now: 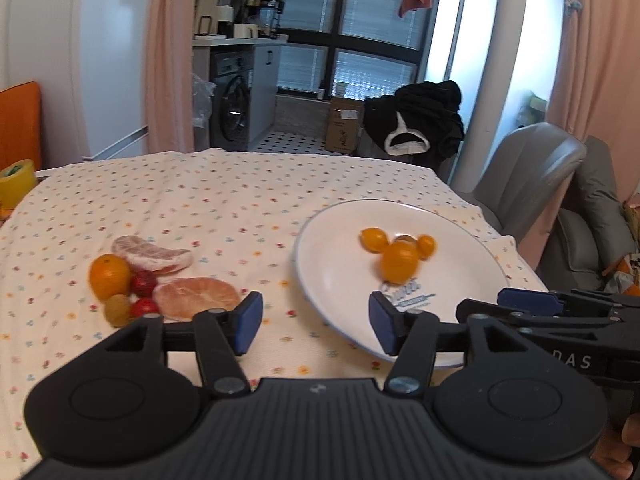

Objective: Organize fruits

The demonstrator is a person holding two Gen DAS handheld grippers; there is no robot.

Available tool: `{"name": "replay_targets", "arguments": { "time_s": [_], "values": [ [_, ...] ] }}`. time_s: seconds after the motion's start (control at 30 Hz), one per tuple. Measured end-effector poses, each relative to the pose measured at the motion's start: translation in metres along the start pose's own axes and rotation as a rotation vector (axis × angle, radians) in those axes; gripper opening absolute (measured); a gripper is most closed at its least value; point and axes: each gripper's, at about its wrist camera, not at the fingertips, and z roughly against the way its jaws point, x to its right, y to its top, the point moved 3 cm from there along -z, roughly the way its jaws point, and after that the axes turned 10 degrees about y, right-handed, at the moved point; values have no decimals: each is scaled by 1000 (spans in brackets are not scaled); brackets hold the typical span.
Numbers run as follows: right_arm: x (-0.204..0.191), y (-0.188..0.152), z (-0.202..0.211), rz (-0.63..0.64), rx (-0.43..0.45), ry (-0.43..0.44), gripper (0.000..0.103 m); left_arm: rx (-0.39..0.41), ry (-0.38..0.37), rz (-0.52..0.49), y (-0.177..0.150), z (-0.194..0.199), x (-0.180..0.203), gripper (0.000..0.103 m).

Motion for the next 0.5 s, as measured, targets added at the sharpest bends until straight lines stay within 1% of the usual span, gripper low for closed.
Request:
{"name": "replay_targets", "arguments": {
  "time_s": [0.17,0.3,0.37,0.5],
  "values": [
    [-14,3,-3,26,4,18,62,9,44,37,0,6,-18,73],
    [-25,4,-7,39,1,33,66,23,74,45,-1,13,-32,76],
    [-33,5,-10,49,0,44,68,28,95,50,-3,16,-40,79],
    [-47,5,-15,71,-1,64,77,22,128,69,-5,21,-58,81]
  ]
}}
